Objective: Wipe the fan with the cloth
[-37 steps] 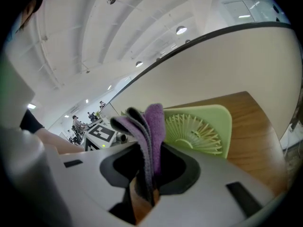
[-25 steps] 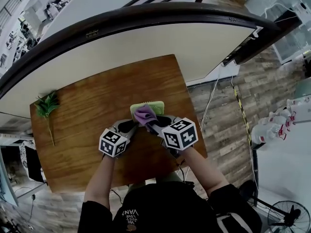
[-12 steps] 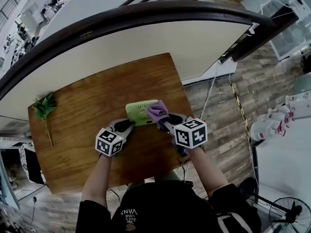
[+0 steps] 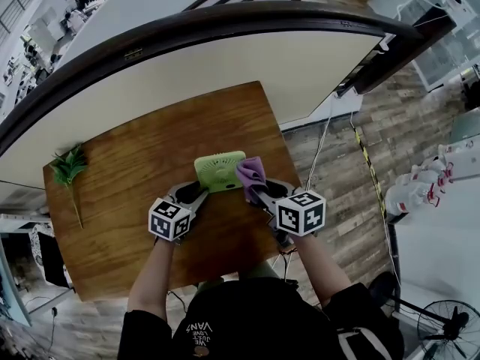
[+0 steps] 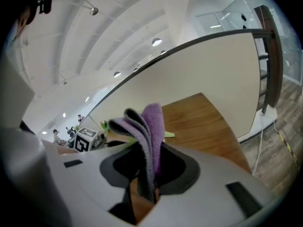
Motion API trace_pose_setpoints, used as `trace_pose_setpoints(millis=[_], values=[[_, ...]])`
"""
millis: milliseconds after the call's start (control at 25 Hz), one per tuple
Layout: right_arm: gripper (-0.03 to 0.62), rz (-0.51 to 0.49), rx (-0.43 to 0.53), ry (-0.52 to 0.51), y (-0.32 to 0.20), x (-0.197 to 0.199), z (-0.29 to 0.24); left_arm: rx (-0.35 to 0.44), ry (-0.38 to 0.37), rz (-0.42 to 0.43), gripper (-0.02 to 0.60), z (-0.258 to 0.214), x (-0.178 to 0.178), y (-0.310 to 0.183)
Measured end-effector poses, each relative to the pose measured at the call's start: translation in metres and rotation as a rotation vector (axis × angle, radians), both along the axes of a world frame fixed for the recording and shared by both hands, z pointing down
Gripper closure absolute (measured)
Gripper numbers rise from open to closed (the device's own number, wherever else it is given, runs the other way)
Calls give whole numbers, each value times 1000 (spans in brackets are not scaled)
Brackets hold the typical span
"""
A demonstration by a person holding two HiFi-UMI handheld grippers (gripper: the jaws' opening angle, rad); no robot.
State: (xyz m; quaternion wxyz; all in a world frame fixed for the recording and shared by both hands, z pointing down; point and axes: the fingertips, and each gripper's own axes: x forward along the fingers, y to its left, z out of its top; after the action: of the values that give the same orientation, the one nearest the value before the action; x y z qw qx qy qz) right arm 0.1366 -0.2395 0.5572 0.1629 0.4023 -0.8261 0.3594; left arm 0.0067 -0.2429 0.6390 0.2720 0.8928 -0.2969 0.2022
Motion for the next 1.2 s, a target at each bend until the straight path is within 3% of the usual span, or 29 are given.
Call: trace_pose_setpoints(millis=[160,400,560,720,920,1200], values=[[487,-113,-4,2,14,-39,7,20,-16,-46,457,-7,-8,9],[487,-263,0,29,18,-97,20,42,10,-189,459,-17,-34,28],[487,-317,19,105,13,-114,34,57,51,-262,510,-28,-50,36],[487,-312,7,153,9,-110,44,80,86,-312,568,-40,-58,38],[487,-278,-9,171,9,-87,45,107,152,-342,569,-58,-59,38],[487,-155,-44,179,8,-33,46,122,203,-340,571,-71,-50,33]])
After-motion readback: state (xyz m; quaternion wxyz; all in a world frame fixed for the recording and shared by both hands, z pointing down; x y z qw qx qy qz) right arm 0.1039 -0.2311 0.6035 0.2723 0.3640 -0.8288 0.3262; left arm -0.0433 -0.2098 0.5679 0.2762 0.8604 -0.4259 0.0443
